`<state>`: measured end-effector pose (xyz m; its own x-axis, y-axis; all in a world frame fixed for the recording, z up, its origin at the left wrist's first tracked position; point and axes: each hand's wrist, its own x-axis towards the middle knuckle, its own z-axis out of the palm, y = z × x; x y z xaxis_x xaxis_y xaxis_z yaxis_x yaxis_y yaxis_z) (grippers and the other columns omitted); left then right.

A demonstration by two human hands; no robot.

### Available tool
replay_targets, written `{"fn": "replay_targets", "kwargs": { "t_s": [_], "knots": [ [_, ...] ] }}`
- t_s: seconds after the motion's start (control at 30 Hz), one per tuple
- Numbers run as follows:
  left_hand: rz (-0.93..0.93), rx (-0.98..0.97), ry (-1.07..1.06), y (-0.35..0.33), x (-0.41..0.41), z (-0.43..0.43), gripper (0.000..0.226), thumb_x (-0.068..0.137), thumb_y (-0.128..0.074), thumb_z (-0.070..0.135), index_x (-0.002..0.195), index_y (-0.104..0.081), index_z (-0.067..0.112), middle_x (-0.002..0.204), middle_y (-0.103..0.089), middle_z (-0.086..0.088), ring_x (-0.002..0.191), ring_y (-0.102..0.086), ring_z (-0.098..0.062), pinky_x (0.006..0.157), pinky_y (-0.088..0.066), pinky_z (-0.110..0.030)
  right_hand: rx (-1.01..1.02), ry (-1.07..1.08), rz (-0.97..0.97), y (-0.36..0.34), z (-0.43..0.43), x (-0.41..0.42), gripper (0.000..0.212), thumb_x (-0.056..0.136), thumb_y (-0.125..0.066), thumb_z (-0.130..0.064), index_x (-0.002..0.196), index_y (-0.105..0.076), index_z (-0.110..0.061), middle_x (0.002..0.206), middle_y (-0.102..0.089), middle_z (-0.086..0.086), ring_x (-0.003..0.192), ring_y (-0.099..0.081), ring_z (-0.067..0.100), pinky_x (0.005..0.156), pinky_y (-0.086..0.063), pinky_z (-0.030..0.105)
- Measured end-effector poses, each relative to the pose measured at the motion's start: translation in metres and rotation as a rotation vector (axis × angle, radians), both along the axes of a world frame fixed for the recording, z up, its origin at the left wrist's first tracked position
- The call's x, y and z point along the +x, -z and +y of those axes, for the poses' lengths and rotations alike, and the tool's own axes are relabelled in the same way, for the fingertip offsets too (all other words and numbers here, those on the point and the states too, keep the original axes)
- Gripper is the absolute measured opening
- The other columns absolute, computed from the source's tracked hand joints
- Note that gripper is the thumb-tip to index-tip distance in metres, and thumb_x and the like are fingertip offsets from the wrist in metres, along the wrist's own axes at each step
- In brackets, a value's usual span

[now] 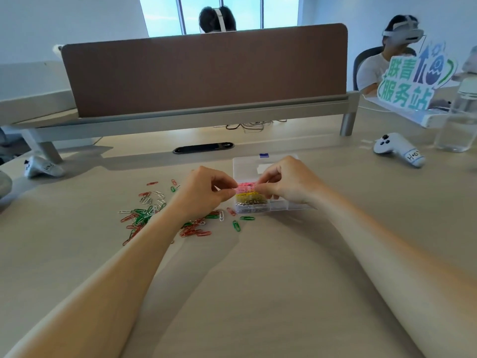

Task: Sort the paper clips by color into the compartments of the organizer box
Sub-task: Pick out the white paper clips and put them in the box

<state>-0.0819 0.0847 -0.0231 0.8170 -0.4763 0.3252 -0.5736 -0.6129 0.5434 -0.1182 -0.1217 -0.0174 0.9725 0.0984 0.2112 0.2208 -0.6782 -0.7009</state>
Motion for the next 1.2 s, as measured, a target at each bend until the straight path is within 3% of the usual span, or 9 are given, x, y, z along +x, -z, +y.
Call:
{"fn": "replay_targets", "kwargs": {
  "t_s": [0.13,0.27,0.53,0.63,0.77,0.83,0.93,1.07,1.2],
  "knots": [
    [-0.010,-0.046,-0.089,-0.009,0.005,0.033,0.012,0.086,-0.068,0.019,0.096,-0.072,0.024,0.085,-0.068,0.014,0.073,-0.063,0.001,0.063,-0.047,-0.008,-0.033,-0.005,0.004,-0.003,0.003,0.005,0.010,0.085,-0.073,-0.020,0.091,-0.076,-0.013,0.070,-0.069,-0.008,0.052,-0.058,-0.004,0.053,-0.046,0.010],
    [0.019,-0.053,-0.201,-0.016,0.011,0.081,0.008,0.083,-0.071,0.020,0.089,-0.073,0.026,0.084,-0.070,0.012,0.075,-0.065,-0.005,0.068,-0.051,-0.018,-0.087,-0.089,0.016,-0.016,0.027,0.016,0.007,0.083,-0.075,-0.020,0.089,-0.077,-0.018,0.077,-0.071,-0.010,0.067,-0.065,0.000,0.065,-0.049,0.016],
    [0.091,0.213,-0.200,-0.001,0.015,0.116,0.009,0.081,-0.072,0.032,0.090,-0.073,0.031,0.089,-0.069,0.015,0.078,-0.058,-0.002,0.067,-0.043,-0.013,-0.355,-0.334,0.141,-0.024,0.102,0.053,0.013,0.081,-0.076,-0.025,0.094,-0.076,-0.025,0.085,-0.072,-0.013,0.080,-0.067,0.004,0.071,-0.052,0.023],
    [0.151,0.230,-0.241,-0.004,0.023,0.143,0.017,0.077,-0.077,0.031,0.094,-0.073,0.033,0.097,-0.068,0.016,0.084,-0.060,-0.006,0.074,-0.049,-0.021,-0.366,-0.381,0.129,-0.022,0.127,0.062,0.011,0.082,-0.076,-0.030,0.092,-0.076,-0.027,0.084,-0.071,-0.015,0.081,-0.065,0.002,0.069,-0.048,0.022],
    [0.264,0.297,-0.176,-0.003,0.020,0.152,0.026,0.076,-0.078,0.028,0.101,-0.073,0.031,0.098,-0.066,0.018,0.087,-0.061,-0.005,0.071,-0.045,-0.013,-0.373,-0.444,0.151,-0.013,0.155,0.064,0.017,0.077,-0.079,-0.037,0.091,-0.075,-0.029,0.083,-0.068,-0.017,0.080,-0.063,0.000,0.068,-0.047,0.021],
    [0.230,0.282,-0.178,-0.002,0.020,0.149,0.022,0.077,-0.078,0.026,0.098,-0.074,0.029,0.091,-0.069,0.014,0.082,-0.062,-0.004,0.069,-0.046,-0.012,-0.414,-0.457,0.158,-0.006,0.165,0.067,0.020,0.075,-0.080,-0.037,0.092,-0.074,-0.027,0.080,-0.066,-0.017,0.077,-0.062,-0.001,0.065,-0.045,0.019],
    [0.185,0.260,-0.203,0.000,0.020,0.146,0.017,0.079,-0.076,0.022,0.095,-0.075,0.027,0.085,-0.068,0.012,0.073,-0.059,-0.001,0.067,-0.043,-0.012,-0.436,-0.435,0.100,-0.002,0.166,0.070,0.007,0.078,-0.079,-0.030,0.083,-0.075,-0.027,0.076,-0.066,-0.017,0.075,-0.061,0.000,0.065,-0.044,0.020],
    [0.151,0.246,-0.209,0.003,0.018,0.145,0.014,0.082,-0.073,0.019,0.094,-0.075,0.026,0.082,-0.067,0.014,0.072,-0.058,0.002,0.068,-0.042,-0.012,-0.421,-0.421,0.122,-0.003,0.155,0.074,0.001,0.080,-0.076,-0.024,0.079,-0.076,-0.024,0.076,-0.072,-0.011,0.072,-0.067,0.004,0.063,-0.049,0.021],
    [0.117,0.242,-0.239,0.002,0.017,0.142,0.014,0.084,-0.070,0.018,0.095,-0.075,0.025,0.081,-0.064,0.017,0.069,-0.055,0.005,0.061,-0.038,-0.006,-0.396,-0.403,0.113,-0.004,0.147,0.077,0.007,0.083,-0.074,-0.022,0.087,-0.078,-0.022,0.083,-0.073,-0.011,0.077,-0.066,0.004,0.070,-0.054,0.022]
  ]
}}
